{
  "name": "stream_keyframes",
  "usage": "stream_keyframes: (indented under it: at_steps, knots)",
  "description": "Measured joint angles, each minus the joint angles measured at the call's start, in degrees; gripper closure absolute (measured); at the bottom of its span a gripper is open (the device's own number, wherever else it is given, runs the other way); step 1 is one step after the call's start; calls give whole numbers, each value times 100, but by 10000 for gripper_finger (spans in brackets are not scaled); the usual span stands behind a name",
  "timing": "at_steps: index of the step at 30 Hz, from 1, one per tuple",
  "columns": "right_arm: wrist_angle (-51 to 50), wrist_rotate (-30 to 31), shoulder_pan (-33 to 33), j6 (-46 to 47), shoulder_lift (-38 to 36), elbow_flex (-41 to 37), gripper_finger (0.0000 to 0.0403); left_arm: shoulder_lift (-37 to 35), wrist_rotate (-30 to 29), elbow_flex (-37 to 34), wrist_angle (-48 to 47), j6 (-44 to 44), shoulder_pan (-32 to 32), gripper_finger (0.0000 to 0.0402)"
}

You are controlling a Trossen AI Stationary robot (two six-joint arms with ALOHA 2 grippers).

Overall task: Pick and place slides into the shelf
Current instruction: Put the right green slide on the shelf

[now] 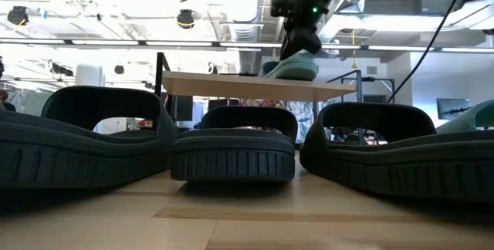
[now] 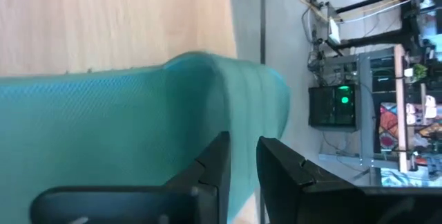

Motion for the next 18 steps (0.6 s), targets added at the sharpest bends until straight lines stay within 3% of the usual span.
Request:
stream_keyframes:
  at_steps: [6,14,18]
  knots:
    - [-774,-7,127,201,2,419,341,-2,-2,0,0,0,0,262]
    - [-2978,-76,474,1264,7,1146,341,-2,-2,0,0,37,0,262]
    - [-4167,-485,726,1891,-11,1466,341,-2,-2,0,-2,39,0,262]
